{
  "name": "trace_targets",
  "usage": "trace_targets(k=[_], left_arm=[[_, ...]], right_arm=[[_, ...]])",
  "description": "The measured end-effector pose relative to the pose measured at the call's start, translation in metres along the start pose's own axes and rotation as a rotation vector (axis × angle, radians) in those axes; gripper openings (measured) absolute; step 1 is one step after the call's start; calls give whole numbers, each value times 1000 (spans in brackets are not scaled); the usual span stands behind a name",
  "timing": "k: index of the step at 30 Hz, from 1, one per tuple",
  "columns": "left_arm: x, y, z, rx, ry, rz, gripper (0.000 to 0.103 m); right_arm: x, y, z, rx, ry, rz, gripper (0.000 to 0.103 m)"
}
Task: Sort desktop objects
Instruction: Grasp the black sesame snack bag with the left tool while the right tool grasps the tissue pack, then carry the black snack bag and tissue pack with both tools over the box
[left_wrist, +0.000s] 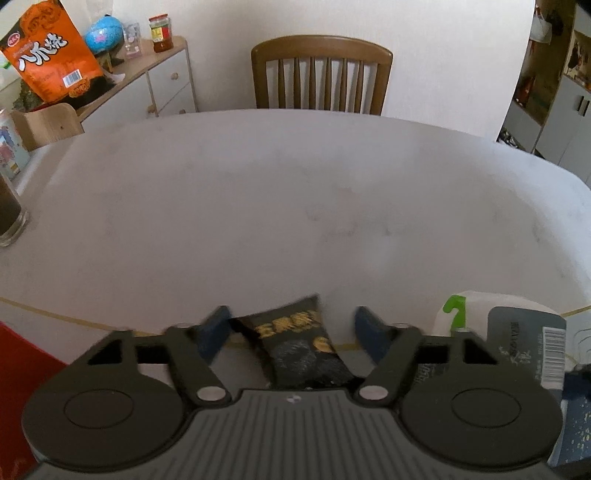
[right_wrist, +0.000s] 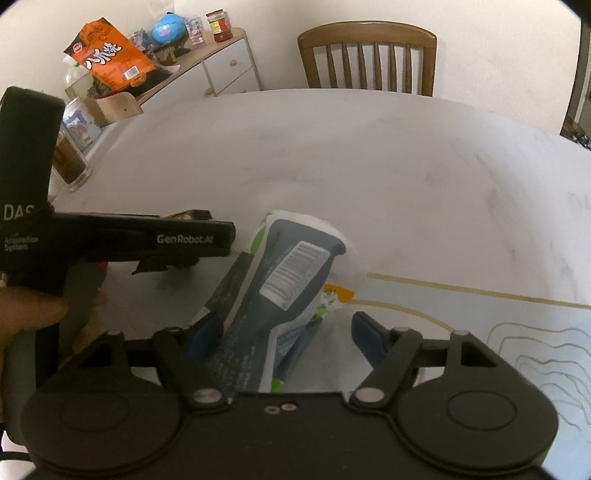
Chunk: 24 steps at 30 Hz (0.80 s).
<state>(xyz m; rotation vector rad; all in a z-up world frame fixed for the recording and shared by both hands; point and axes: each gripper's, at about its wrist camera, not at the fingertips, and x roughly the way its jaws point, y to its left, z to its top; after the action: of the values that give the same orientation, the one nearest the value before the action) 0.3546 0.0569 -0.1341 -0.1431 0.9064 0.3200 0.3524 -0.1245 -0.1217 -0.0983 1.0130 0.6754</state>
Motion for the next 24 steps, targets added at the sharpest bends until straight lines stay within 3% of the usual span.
trace_targets(k=[1, 2, 4, 6, 12, 24], left_arm=[[-2, 0, 0, -3, -4, -2, 50], [-3, 1, 0, -8, -4, -7, 50], [-5, 2, -1, -10, -4, -20, 48], [-7, 2, -3, -11, -5, -27, 48], [-13, 4, -5, -13, -7, -47, 47], [-53, 1, -8, 4, -26, -116, 47]], right_arm=[[-1, 0, -1, 2, -3, 12, 59], [-2, 0, -1, 6, -7, 20, 52], [-3, 1, 0, 6, -12, 15, 50], [-7, 0, -1, 9, -23, 7, 39], [-21, -7, -3, 22, -58, -25, 24], [-59, -17, -14, 53, -91, -59, 21]])
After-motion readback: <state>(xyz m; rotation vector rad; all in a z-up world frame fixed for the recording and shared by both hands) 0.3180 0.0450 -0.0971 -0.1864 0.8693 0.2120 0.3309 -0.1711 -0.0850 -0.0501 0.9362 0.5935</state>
